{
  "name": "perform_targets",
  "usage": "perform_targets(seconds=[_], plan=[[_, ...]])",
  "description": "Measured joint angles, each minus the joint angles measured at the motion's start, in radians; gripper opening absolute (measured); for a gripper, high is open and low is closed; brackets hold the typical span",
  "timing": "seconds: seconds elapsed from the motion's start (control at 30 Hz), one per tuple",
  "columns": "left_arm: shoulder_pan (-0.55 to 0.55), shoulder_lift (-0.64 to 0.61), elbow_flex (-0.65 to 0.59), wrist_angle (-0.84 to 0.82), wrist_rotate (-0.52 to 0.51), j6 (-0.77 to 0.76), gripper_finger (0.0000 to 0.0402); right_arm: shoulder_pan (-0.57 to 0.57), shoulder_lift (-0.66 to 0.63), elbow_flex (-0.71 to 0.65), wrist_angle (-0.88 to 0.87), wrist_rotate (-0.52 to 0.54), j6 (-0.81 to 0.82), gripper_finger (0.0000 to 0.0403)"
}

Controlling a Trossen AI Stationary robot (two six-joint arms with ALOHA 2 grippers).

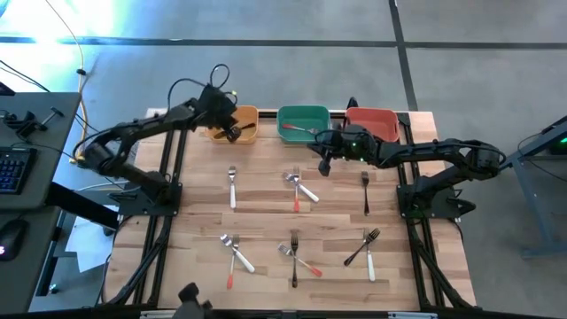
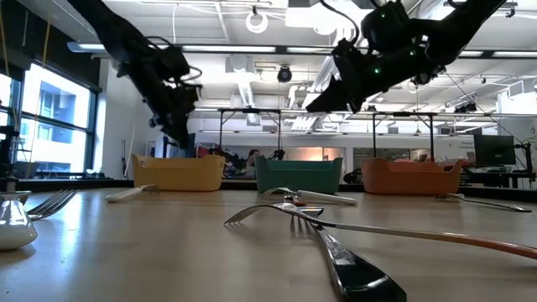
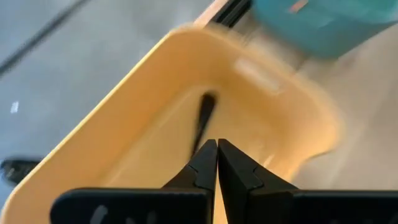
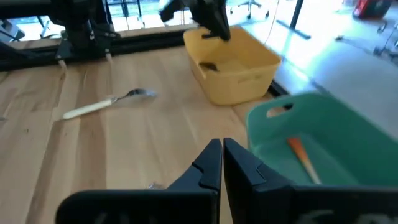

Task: Sort silverware by color (type)
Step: Put the top right fork into the orange bin

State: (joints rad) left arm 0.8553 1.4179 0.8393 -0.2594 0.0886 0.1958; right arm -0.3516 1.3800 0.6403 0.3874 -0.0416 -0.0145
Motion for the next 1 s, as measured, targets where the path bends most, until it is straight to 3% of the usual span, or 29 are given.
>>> perform_targets(seconds=[0.13, 0.4, 0.57, 0.73, 1.0], plan=[[-0.090, -0.120, -0.126, 0.167, 0.018, -0.035, 0.0001, 0.040, 0.000, 0.000, -0.013, 0.003, 0.016, 0.0000], [-0.311, -0.308, -0.379, 0.601, 0.064, -0.135, 0.0001, 0.182, 0.000, 0.000, -0.095, 0.116, 0.133, 0.0010], [-0.421, -0.335, -0.514, 0.859, 0.064, -0.183, 0.0003, 0.278, 0.000, 0.000, -0.168, 0.211, 0.212, 0.0047], [-0.490, -0.336, -0.601, 0.999, 0.064, -0.243, 0.0003, 0.342, 0.000, 0.000, -0.200, 0.279, 0.290, 0.0092], [-0.545, -0.336, -0.711, 1.175, 0.060, -0.272, 0.0003, 0.352, 0.015, 0.000, -0.207, 0.277, 0.402, 0.0123]])
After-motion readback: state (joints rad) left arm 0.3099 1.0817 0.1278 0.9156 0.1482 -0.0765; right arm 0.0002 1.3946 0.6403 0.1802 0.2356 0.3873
